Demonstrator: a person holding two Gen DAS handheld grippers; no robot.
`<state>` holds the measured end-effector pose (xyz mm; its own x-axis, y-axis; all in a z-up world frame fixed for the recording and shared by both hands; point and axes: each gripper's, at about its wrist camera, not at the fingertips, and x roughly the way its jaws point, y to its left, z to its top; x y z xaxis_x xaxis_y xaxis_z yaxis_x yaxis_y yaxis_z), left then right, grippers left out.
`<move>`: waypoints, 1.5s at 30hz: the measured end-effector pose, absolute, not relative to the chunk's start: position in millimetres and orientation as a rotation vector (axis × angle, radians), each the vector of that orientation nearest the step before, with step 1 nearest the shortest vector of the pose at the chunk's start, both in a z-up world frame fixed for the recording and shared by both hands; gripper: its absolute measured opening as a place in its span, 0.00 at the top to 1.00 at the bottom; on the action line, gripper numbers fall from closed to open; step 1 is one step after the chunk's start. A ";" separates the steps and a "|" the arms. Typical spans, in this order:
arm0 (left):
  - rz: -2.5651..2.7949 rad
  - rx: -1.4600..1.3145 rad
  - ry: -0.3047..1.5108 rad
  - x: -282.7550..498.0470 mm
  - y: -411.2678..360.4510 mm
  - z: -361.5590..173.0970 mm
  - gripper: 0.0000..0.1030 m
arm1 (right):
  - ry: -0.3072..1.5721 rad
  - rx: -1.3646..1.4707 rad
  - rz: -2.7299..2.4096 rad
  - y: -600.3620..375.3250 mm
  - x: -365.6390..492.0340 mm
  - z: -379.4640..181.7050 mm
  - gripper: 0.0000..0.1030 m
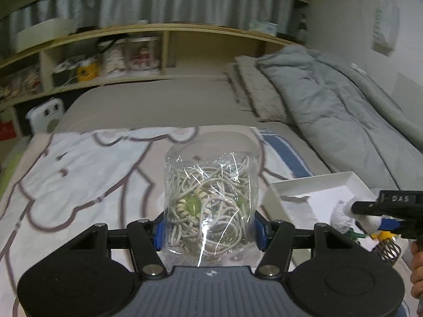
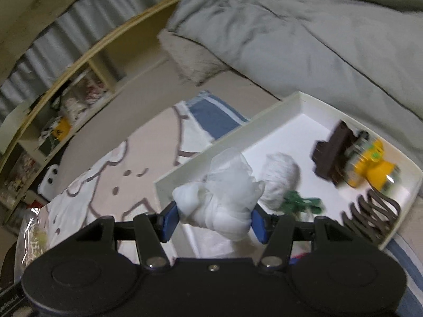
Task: Organize objects
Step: 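Lift the bag and cloth and carry both over the white box, then open right tool to drop the cloth while left tool drops the bag into the box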
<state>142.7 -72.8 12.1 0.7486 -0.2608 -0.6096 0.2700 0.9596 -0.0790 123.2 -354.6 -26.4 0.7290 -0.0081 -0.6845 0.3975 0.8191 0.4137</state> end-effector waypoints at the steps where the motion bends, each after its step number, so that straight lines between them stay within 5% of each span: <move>1: -0.309 0.023 0.658 145.2 -80.2 13.5 0.41 | 0.737 0.596 -0.248 -361.8 121.3 -30.6 0.44; 11: -0.456 0.014 0.648 176.8 -152.7 15.5 0.41 | 0.814 0.653 -0.264 -381.1 123.5 -58.2 0.43; 17: -0.503 0.026 0.669 193.6 -178.8 1.0 0.41 | 0.873 0.725 -0.312 -393.9 132.6 -80.6 0.21; 45: -1.064 0.302 0.648 276.7 -330.2 -58.6 0.41 | 0.734 0.479 -0.276 -418.0 111.5 -40.4 0.24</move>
<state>276.7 -330.2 -58.6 0.3248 -0.7103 -0.6245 0.8807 0.4678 -0.0741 111.5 -418.0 -40.4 0.7139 -0.0749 -0.6962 0.4021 0.8578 0.3201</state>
